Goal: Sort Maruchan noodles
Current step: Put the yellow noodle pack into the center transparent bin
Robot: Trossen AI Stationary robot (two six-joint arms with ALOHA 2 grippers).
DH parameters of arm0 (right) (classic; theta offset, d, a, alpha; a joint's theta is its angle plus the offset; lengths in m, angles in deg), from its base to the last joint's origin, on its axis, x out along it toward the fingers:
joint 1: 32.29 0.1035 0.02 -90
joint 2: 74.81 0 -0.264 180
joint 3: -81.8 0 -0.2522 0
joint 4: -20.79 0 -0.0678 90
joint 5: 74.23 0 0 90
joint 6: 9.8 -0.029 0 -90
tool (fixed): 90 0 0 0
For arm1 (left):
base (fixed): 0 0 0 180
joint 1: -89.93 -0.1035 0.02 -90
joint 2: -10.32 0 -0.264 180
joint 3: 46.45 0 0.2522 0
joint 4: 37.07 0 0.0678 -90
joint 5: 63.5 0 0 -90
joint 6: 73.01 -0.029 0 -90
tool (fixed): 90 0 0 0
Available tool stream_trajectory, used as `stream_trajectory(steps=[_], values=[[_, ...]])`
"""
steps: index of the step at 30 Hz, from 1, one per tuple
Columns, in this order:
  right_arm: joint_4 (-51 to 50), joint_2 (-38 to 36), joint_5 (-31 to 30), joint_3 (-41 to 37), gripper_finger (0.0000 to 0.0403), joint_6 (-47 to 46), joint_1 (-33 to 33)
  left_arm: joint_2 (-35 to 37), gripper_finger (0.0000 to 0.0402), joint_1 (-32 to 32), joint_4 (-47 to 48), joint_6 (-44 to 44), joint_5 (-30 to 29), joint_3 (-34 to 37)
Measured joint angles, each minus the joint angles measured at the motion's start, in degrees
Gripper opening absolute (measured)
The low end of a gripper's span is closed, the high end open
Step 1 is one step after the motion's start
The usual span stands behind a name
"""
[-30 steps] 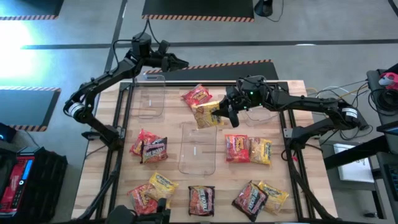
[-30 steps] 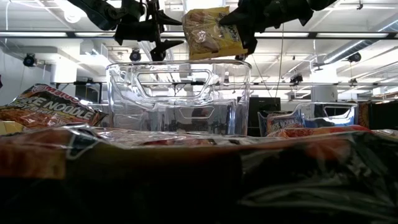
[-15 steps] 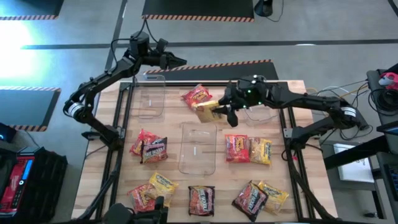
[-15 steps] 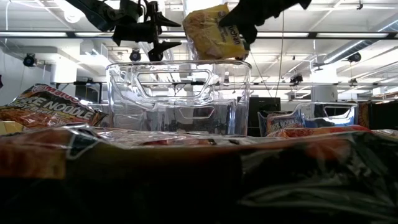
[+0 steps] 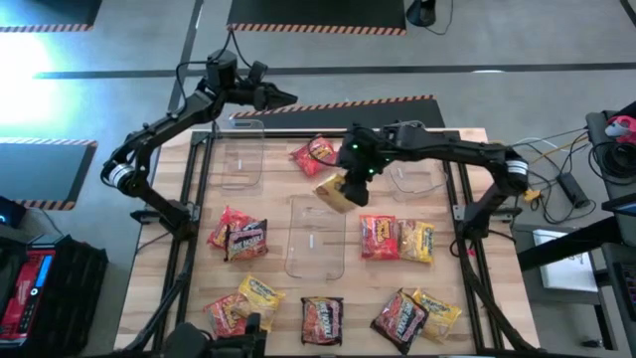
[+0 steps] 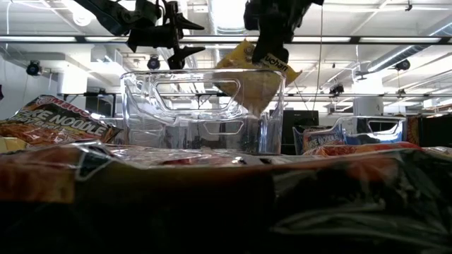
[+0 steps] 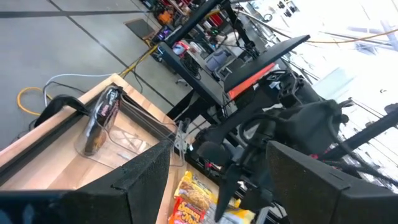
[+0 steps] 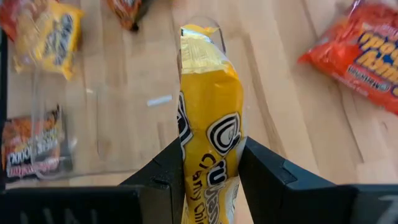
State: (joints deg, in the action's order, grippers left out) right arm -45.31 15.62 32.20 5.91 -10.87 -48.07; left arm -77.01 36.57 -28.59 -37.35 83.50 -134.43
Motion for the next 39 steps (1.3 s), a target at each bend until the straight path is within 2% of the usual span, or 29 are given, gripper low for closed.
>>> stream_trajectory(steps=[18, 27, 39], values=[[-1.02, 9.06, 0.06, 7.86, 0.0114, 5.6, 1.56, 0.0, 0.0249, -2.69, 0.0, -0.45, 2.0, 0.0], [-1.3, 11.25, 0.02, 8.06, 0.0114, 5.22, 1.91, 0.0, 0.0249, -2.81, 0.18, -0.25, 6.49, 0.0], [-0.84, 15.27, -0.04, 8.06, 0.0114, 5.6, 2.9, 0.0, 0.0249, -2.81, 0.17, -0.19, 6.68, 0.0]])
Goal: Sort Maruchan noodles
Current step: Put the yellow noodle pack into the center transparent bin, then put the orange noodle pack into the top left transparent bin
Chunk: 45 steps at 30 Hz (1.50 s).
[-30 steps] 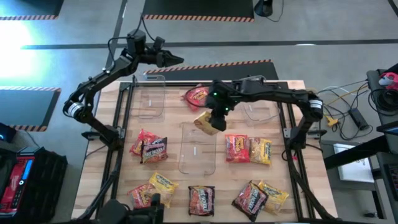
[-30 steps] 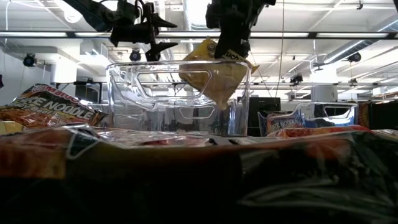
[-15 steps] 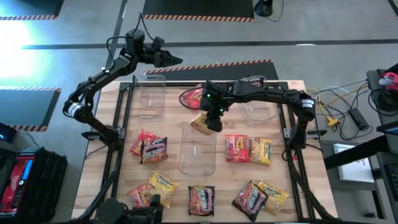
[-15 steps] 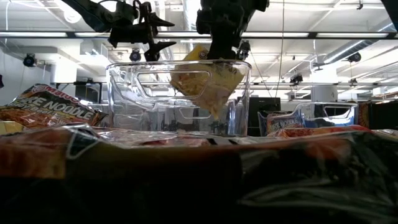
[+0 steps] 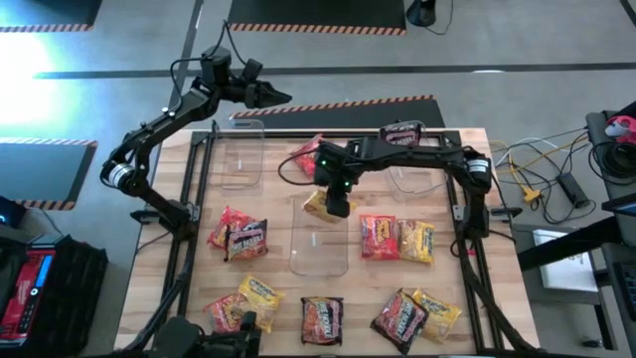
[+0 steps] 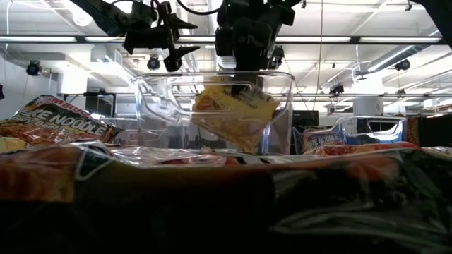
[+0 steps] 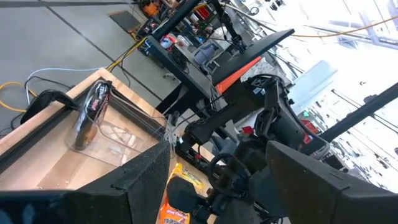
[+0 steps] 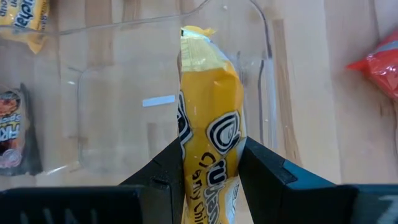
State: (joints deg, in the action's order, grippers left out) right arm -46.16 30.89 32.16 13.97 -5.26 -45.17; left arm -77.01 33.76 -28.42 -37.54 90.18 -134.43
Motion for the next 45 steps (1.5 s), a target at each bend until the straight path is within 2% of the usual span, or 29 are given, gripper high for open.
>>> stream_trajectory(steps=[12, 16, 26, 31, 39, 42, 45], values=[[1.53, 0.79, -0.18, 0.72, 0.0125, 0.21, 0.26, 0.0, 0.0249, -0.11, -0.02, -0.46, 0.02, 0.0], [1.27, 1.04, -3.37, 0.74, 0.0134, 0.31, 0.26, 0.0, 0.0249, -0.11, -0.02, -0.46, 0.02, 0.0], [1.25, 1.08, -4.44, 0.81, 0.0132, -0.03, 0.28, 0.0, 0.0249, -0.11, 0.0, -0.44, 0.0, 0.0], [-2.47, 1.02, -6.05, 4.13, 0.0132, -2.88, 0.26, 0.0, 0.0249, -0.15, 0.0, -0.46, 0.43, 0.0], [-17.4, 0.6, -6.08, 10.84, 0.0128, -7.73, 0.26, 0.0, 0.0249, -0.13, 0.03, -1.75, 2.47, 0.0], [-21.21, -0.57, -6.1, 9.96, 0.0128, -8.07, 0.26, 0.0, 0.0249, -0.13, 0.13, -2.03, 3.01, 0.0], [-22.36, -3.68, -6.08, 5.41, 0.0128, -9.99, 0.26, 0.0, 0.0249, -0.1, 1.14, -3.23, 3.1, -0.01]])
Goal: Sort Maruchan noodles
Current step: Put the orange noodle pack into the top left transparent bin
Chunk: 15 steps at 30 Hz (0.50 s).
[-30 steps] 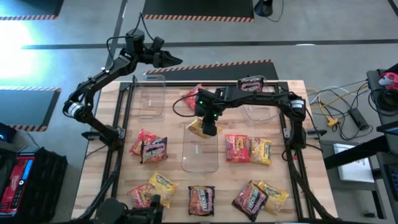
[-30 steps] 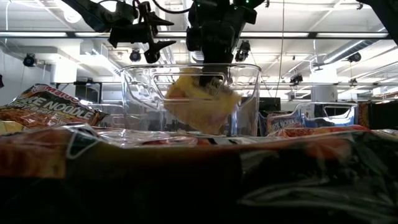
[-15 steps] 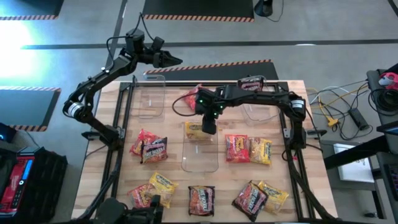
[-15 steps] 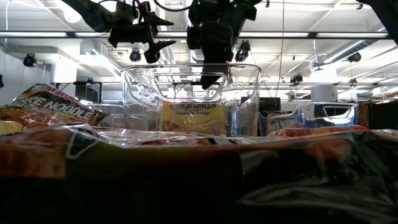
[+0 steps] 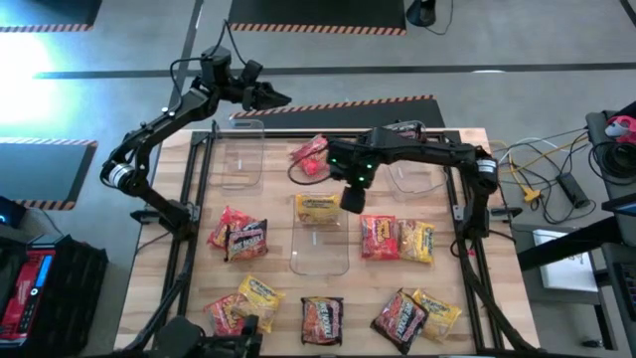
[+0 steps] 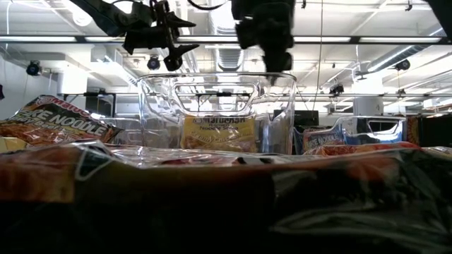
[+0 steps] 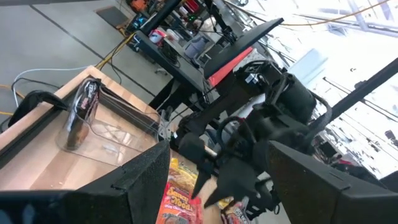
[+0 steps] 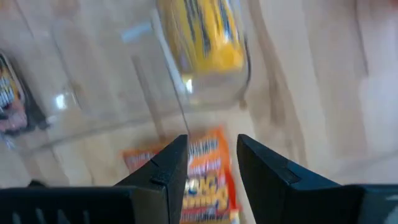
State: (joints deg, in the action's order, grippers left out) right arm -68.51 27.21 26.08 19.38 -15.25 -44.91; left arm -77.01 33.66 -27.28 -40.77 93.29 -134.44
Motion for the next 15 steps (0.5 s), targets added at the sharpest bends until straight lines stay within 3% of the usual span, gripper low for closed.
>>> stream_trajectory(steps=[5, 10, 15], values=[[4.26, -8.32, 0.04, -11.23, 0.0128, -7.66, 0.02, 0.0, 0.0249, 1.6, 6.87, -4.39, -0.23, 0.01], [21.1, -17.82, 0.17, -24.66, 0.0128, -21.98, 2.05, 0.0, 0.0249, 6.29, 14.32, -11.3, -5.81, 0.06], [34.72, -24.45, 0.07, -36.41, 0.0128, -37.75, 6.61, 0.0, 0.0249, 11.6, 15.58, -14.12, -9.53, 0.1]])
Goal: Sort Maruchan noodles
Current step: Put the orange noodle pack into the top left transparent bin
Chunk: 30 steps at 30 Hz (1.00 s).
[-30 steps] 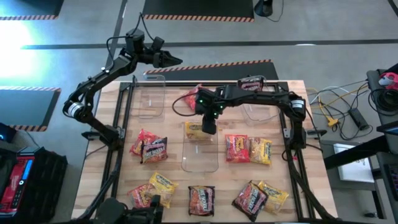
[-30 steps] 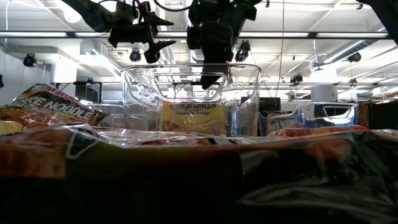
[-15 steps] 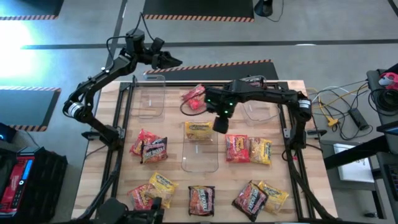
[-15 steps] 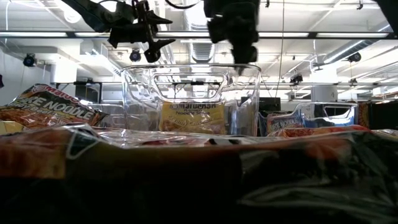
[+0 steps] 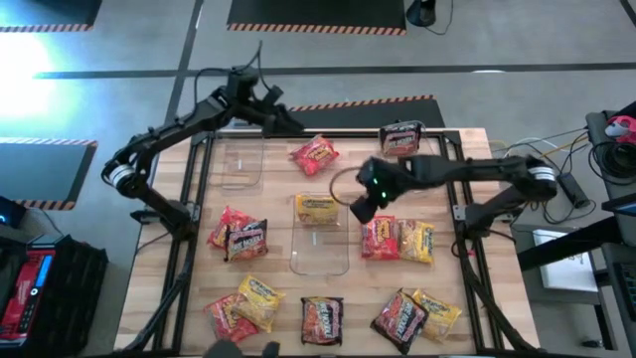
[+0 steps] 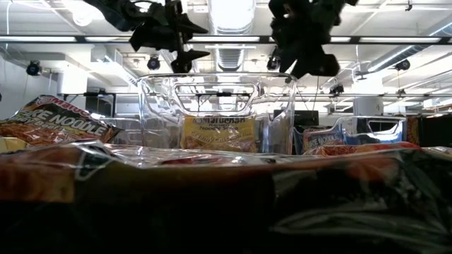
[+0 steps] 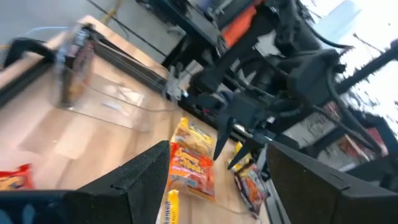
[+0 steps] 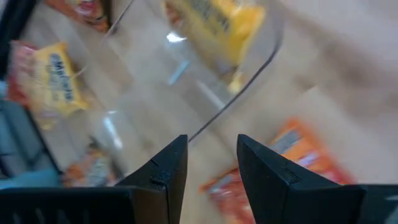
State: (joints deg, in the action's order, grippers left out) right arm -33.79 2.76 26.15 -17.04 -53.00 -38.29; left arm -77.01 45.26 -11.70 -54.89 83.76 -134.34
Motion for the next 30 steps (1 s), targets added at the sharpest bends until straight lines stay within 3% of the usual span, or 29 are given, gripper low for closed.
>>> stream_trajectory(steps=[8, 14, 23, 30], values=[[14.13, -2.9, -1.21, -11.45, 0.0128, -17.35, 11.15, 0.04, 0.0249, 6.64, 0.03, 0.42, -3.68, 0.0], [14.64, -3.32, -6.91, -12.67, 0.0128, -28.17, 19.34, 0.04, 0.0249, 10.81, 0.2, 2.51, -8.17, 0.03], [13.96, -1.51, -23.19, -14.15, 0.0128, -47.57, 28.61, 0.04, 0.0249, 15.42, 0.44, 3.85, -11.2, 0.03], [8.66, 2.19, -26.07, -14.19, 0.0127, -55.89, 32.17, 0.04, 0.0249, 17.49, 1.05, 4.91, -13.32, 0.03]])
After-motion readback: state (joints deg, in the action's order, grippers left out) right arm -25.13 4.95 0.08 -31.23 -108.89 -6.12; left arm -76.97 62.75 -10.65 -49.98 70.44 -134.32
